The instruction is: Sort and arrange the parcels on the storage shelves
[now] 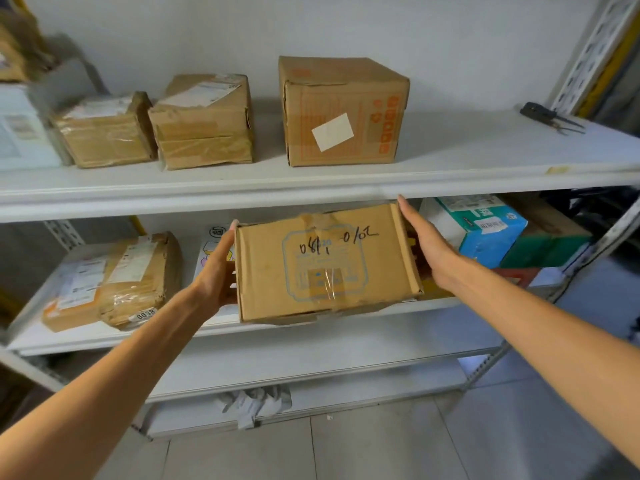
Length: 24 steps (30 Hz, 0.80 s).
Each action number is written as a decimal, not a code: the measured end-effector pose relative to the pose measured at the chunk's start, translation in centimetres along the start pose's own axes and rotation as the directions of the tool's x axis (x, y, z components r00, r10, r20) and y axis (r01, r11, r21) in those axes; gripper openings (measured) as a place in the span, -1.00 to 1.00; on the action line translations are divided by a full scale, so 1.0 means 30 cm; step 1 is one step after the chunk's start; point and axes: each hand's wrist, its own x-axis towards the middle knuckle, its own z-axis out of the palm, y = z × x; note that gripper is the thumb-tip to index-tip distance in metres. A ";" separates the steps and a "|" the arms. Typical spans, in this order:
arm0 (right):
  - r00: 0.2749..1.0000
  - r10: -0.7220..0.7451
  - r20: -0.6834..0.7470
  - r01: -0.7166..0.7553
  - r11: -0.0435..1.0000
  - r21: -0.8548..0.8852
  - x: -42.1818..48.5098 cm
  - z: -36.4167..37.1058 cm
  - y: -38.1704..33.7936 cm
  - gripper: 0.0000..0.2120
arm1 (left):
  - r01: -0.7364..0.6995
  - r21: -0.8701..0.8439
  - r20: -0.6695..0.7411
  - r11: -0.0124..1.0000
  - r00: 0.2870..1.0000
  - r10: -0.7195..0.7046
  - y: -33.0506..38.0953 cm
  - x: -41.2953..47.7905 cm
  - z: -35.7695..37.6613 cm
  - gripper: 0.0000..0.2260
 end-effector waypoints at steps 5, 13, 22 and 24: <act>0.998 0.067 -0.005 -0.067 0.998 -0.022 0.011 -0.021 0.074 -0.17 | -0.009 0.065 0.089 0.998 0.996 0.003 -0.022 0.010 0.039 -0.77; 0.997 0.072 0.017 -0.072 0.997 0.013 0.075 -0.014 0.178 -0.24 | -0.104 -0.043 0.102 0.994 0.989 0.108 -0.096 0.049 0.058 -0.38; 0.988 0.079 0.132 -0.086 0.995 0.043 0.332 0.101 0.247 -0.22 | -0.051 0.018 -0.087 0.999 0.995 0.053 -0.148 0.274 0.077 -0.44; 0.987 0.089 0.136 -0.095 0.995 0.041 0.403 0.112 0.269 -0.24 | -0.030 0.046 -0.094 0.999 0.995 0.034 -0.159 0.341 0.064 -0.43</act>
